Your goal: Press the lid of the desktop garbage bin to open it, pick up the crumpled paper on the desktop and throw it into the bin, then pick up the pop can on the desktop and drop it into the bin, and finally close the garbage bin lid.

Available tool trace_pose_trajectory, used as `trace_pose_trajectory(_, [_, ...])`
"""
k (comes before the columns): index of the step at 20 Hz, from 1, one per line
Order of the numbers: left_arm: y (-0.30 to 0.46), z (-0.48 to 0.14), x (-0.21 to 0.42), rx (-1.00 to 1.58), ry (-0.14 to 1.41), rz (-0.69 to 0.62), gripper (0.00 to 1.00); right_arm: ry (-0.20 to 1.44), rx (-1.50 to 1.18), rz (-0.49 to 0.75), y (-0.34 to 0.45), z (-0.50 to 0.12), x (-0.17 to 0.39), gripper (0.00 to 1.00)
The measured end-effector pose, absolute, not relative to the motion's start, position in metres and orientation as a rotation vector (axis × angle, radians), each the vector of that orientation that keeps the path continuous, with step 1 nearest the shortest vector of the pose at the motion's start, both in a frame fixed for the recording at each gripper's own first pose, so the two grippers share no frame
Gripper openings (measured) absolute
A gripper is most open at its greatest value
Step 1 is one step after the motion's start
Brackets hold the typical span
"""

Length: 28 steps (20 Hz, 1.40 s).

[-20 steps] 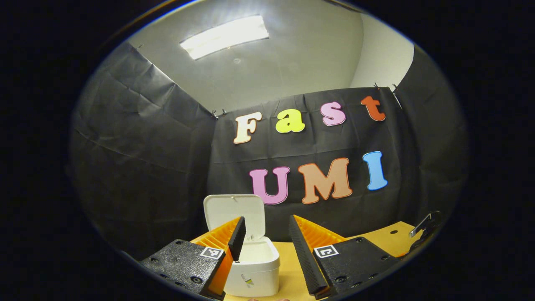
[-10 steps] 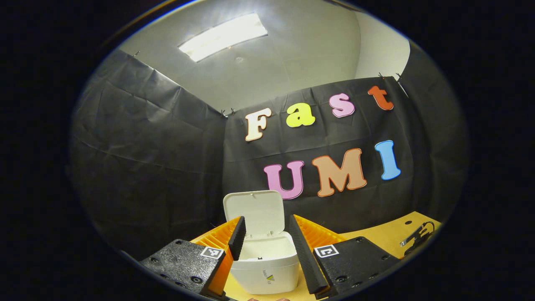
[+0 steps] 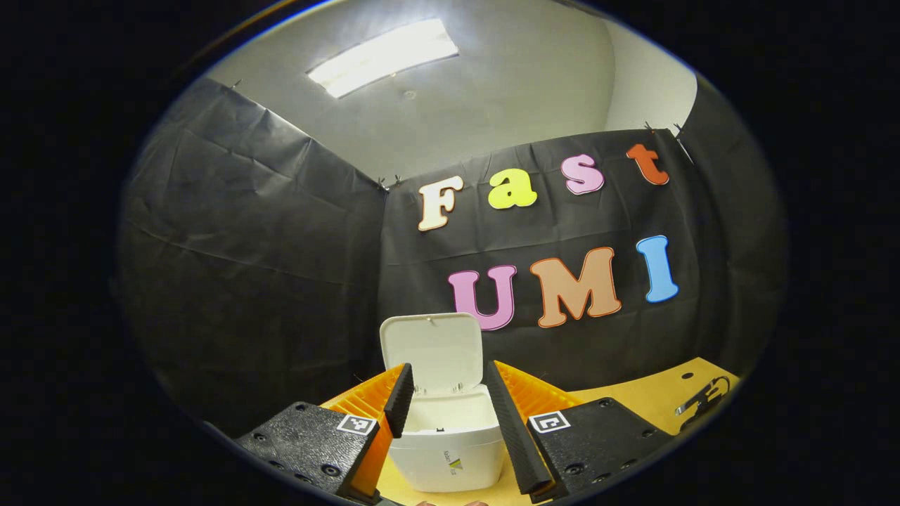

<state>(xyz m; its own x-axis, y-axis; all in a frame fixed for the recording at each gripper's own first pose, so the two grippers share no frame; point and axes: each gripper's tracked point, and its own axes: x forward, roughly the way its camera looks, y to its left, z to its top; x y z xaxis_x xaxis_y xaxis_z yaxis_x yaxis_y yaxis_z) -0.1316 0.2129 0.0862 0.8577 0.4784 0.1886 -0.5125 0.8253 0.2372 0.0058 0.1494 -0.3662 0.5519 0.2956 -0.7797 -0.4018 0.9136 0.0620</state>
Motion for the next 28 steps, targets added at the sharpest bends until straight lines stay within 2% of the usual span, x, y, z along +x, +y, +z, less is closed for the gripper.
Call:
trace_pose_trajectory(3, [0.217, 0.084, -0.132, 0.277, -0.124, 0.534, 0.64, 0.804, -0.088, 0.422, 0.156, -0.319, 0.025, 0.05])
trace_pose_trajectory(4, [0.218, 0.084, -0.134, 0.272, -0.124, 0.538, 0.67, 0.772, -0.067, 0.43, 0.164, -0.301, 0.033, 0.05])
trace_pose_trajectory(5, [0.219, 0.083, -0.134, 0.265, -0.125, 0.538, 0.64, 0.737, -0.046, 0.438, 0.171, -0.282, 0.04, 0.05])
trace_pose_trajectory(8, [0.224, 0.079, -0.137, 0.254, -0.12, 0.546, 0.64, 0.62, 0.016, 0.48, 0.199, -0.217, 0.061, 0.05])
trace_pose_trajectory(10, [0.23, 0.078, -0.142, 0.25, -0.119, 0.554, 0.67, 0.546, 0.045, 0.522, 0.221, -0.174, 0.069, 0.05])
trace_pose_trajectory(11, [0.234, 0.077, -0.146, 0.25, -0.119, 0.561, 0.64, 0.516, 0.056, 0.548, 0.235, -0.155, 0.071, 0.05])
trace_pose_trajectory(13, [0.244, 0.075, -0.153, 0.25, -0.114, 0.576, 0.67, 0.453, 0.071, 0.604, 0.265, -0.116, 0.069, 0.05])
trace_pose_trajectory(16, [0.262, 0.074, -0.164, 0.246, -0.109, 0.602, 0.64, 0.348, 0.076, 0.698, 0.317, -0.068, 0.068, 0.05])
trace_pose_trajectory(20, [0.289, 0.07, -0.182, 0.241, -0.098, 0.636, 0.67, 0.282, 0.068, 0.783, 0.378, -0.041, 0.058, 0.05])
trace_pose_trajectory(24, [0.317, 0.067, -0.197, 0.24, -0.084, 0.674, 0.64, 0.279, 0.068, 0.838, 0.43, -0.039, 0.051, 0.05])
trace_pose_trajectory(27, [0.337, 0.061, -0.21, 0.237, -0.065, 0.709, 0.66, 0.285, 0.058, 0.868, 0.468, -0.043, 0.05, 0.05])
trace_pose_trajectory(28, [0.344, 0.06, -0.214, 0.232, -0.058, 0.721, 0.64, 0.29, 0.058, 0.88, 0.48, -0.046, 0.047, 0.05])
